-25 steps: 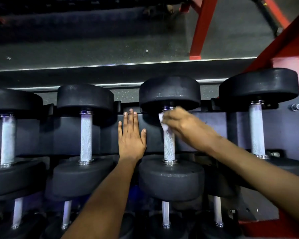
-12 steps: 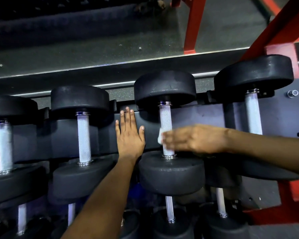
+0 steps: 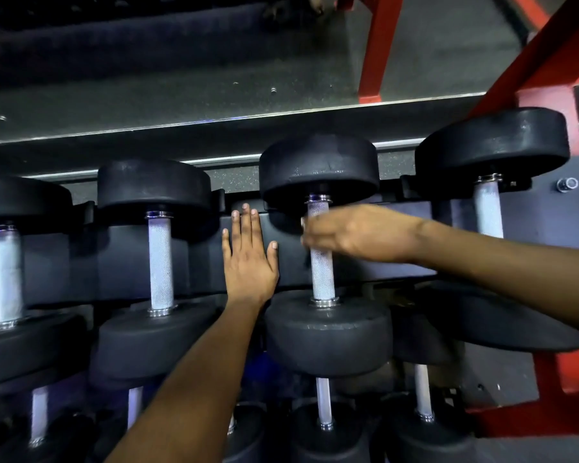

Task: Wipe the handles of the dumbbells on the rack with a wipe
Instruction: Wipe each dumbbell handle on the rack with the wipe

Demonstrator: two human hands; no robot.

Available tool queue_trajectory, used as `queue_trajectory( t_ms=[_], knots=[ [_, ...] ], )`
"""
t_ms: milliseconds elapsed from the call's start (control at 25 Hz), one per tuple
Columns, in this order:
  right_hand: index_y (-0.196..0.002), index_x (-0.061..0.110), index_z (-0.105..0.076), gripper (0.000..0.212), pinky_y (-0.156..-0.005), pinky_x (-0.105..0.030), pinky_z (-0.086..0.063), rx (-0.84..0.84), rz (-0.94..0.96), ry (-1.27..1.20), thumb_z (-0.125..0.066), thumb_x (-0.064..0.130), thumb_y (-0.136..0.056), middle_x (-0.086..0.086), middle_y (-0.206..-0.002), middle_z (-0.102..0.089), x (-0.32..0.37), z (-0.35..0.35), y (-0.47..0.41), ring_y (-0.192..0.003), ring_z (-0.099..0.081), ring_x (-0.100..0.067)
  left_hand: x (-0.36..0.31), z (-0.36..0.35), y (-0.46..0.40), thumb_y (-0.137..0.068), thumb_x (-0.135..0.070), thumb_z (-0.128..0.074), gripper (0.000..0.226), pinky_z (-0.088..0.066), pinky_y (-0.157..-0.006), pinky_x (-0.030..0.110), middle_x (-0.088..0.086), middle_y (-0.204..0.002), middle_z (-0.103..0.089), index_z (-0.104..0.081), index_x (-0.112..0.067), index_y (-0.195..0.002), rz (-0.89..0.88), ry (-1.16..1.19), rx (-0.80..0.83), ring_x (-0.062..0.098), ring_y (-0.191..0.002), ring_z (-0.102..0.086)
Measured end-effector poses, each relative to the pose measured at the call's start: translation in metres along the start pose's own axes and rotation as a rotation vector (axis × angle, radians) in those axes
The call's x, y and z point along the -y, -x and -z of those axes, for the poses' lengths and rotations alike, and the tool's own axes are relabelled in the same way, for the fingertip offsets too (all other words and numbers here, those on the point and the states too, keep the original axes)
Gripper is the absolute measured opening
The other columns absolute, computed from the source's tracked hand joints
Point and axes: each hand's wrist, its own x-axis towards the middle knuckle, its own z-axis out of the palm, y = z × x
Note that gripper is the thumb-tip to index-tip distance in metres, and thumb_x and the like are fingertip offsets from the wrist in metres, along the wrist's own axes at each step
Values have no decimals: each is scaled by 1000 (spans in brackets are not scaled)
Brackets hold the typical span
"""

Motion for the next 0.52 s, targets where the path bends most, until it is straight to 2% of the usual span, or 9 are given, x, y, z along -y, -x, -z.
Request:
queue_trajectory(
  t_ms=[40,80,160,200,240,280,360,480,520],
  knots=[
    [-100,7,-69,37,-79,-32,-56,-69,-73,74,-35,15,-88,-7,-101,-69,1,4,-8,-100,-65,-25,0,0,0,-97,-41,-17,66,0,-121,42,8,-162,-5,-11,-7,-154,0,2,-3,22,-150,-1],
    [-101,9,-68,34,-82,-33,-55,-9,-70,123,-37,12,-88,-6,-105,-67,9,2,-17,-104,-63,-25,0,0,0,-97,-41,-17,66,-1,-121,42,9,-162,-6,-12,-7,-154,2,3,-9,22,-150,-2],
    [-108,10,-61,26,-91,-37,-50,373,70,126,-41,9,-92,-5,-113,-62,38,-7,-25,-112,-56,-27,0,-1,0,-97,-40,-19,65,-3,-120,42,10,-162,-10,-15,-6,-153,1,-2,-27,24,-149,-5],
    [-109,9,-60,25,-91,-38,-49,472,108,135,-42,8,-92,-6,-114,-61,43,-6,-29,-112,-56,-28,1,-2,0,-98,-39,-20,65,-3,-120,42,10,-162,-11,-16,-5,-153,-3,-5,-35,24,-149,-6],
    [-109,8,-60,25,-90,-37,-48,473,46,151,-42,7,-92,-7,-115,-61,37,0,-36,-111,-57,-29,1,-3,0,-98,-39,-21,65,-3,-120,42,10,-161,-12,-16,-5,-153,-8,-6,-38,24,-149,-7],
    [-111,8,-61,27,-91,-37,-46,404,-59,198,-41,7,-92,-8,-117,-61,28,7,-42,-111,-56,-28,1,-3,-1,-98,-39,-22,65,-2,-120,41,11,-161,-12,-17,-5,-152,-10,-5,-40,24,-149,-8],
    [-118,7,-59,32,-100,-37,-38,338,-190,320,-37,10,-96,-10,-123,-59,26,12,-54,-117,-52,-28,1,-3,-2,-97,-38,-22,65,-2,-119,41,11,-161,-14,-18,-4,-152,-9,-11,-45,25,-149,-9],
    [-123,4,-56,33,-98,-35,-41,650,-139,240,-38,13,-97,-11,-128,-57,55,8,-65,-117,-54,-28,1,-3,-3,-97,-38,-24,65,-1,-119,40,13,-160,-18,-20,-3,-151,-12,1,-54,26,-148,-14],
    [-124,4,-55,33,-95,-34,-42,693,-160,201,-37,14,-97,-11,-129,-56,54,14,-69,-118,-55,-27,1,-3,-2,-96,-38,-24,65,-1,-118,40,13,-159,-19,-20,-3,-151,-16,5,-59,27,-148,-15]
  ],
)
